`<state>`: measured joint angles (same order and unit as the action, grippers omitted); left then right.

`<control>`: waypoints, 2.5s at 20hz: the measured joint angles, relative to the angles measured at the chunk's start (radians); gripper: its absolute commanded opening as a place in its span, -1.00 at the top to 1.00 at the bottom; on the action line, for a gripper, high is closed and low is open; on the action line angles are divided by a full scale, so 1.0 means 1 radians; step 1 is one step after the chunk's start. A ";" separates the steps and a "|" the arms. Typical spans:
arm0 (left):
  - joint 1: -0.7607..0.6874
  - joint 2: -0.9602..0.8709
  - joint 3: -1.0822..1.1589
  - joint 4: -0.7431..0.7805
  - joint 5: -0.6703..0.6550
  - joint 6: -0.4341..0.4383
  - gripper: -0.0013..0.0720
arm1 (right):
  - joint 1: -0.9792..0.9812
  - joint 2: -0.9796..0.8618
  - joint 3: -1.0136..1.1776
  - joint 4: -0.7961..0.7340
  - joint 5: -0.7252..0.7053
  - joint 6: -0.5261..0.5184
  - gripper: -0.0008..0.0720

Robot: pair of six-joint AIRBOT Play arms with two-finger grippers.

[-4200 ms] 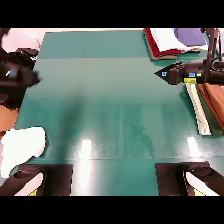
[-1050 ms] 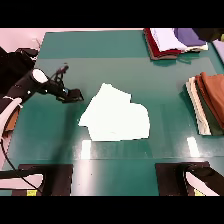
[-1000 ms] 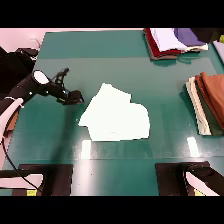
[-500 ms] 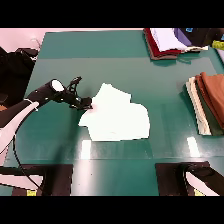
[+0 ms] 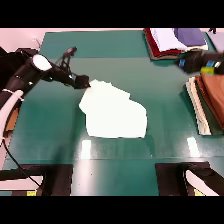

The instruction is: Fold the shirts.

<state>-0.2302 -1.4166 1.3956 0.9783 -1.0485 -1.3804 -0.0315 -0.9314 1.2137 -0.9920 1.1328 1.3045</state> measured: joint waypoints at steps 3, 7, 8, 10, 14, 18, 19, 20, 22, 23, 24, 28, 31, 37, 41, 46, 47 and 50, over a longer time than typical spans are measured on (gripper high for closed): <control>0.001 0.028 0.043 0.014 -0.008 0.002 0.91 | -0.065 -0.042 -0.202 -0.003 0.013 0.003 -0.35; 0.002 0.040 0.063 0.022 -0.018 0.002 0.91 | -0.063 -0.173 -0.370 0.052 -0.027 0.000 -0.35; 0.002 0.041 0.064 0.026 -0.018 0.002 0.91 | -0.048 -0.209 -0.386 0.076 -0.042 -0.008 -0.35; 0.002 0.043 0.065 0.027 -0.019 0.002 0.91 | -0.004 -0.286 -0.392 0.122 -0.094 -0.023 -0.35; 0.002 0.043 0.065 0.034 -0.021 0.002 0.91 | 0.097 -0.441 -0.314 0.165 -0.145 -0.035 -0.34; 0.002 0.043 0.065 0.035 -0.022 0.002 0.91 | 0.174 -0.564 -0.207 0.179 -0.153 -0.039 0.04; 0.002 0.043 0.065 0.036 -0.023 0.002 0.91 | 0.188 -0.587 -0.185 0.182 -0.154 -0.040 0.43; 0.002 0.043 0.065 0.036 -0.023 0.002 0.91 | 0.198 -0.604 -0.168 0.182 -0.154 -0.041 0.94; 0.002 0.043 0.065 0.037 -0.026 0.002 0.91 | 0.209 -0.623 -0.144 0.184 -0.160 -0.050 0.94; 0.002 0.045 0.066 0.037 -0.027 0.002 0.91 | 0.213 -0.623 -0.137 0.183 -0.166 -0.056 0.94; 0.002 0.050 0.068 0.037 -0.028 0.002 0.91 | 0.213 -0.612 -0.132 0.183 -0.173 -0.062 0.94; 0.002 0.126 0.126 0.042 -0.021 0.008 0.91 | 0.166 -0.467 -0.093 0.178 -0.188 -0.090 0.94; 0.002 0.241 0.231 0.043 -0.014 0.014 0.91 | 0.103 -0.296 0.014 0.177 -0.139 -0.103 0.94; 0.001 0.493 0.440 0.042 -0.012 0.020 0.91 | 0.017 -0.003 0.293 0.181 -0.026 -0.107 0.94; 0.002 0.577 0.496 0.042 -0.018 0.020 0.91 | -0.020 0.085 0.421 0.181 0.018 -0.076 0.94; 0.002 0.525 0.512 0.088 -0.125 0.014 0.91 | -0.034 0.036 0.494 0.177 0.111 -0.004 0.94; 0.002 0.488 0.513 0.116 -0.167 0.006 0.91 | -0.034 0.005 0.495 0.177 0.134 0.006 0.94; 0.002 0.343 0.515 0.197 -0.278 -0.010 0.91 | -0.035 -0.106 0.453 0.178 0.150 0.026 0.94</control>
<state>-0.2287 -1.0733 1.9106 1.1755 -1.3262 -1.3907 -0.0669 -1.0370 1.6669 -0.8143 1.2827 1.3300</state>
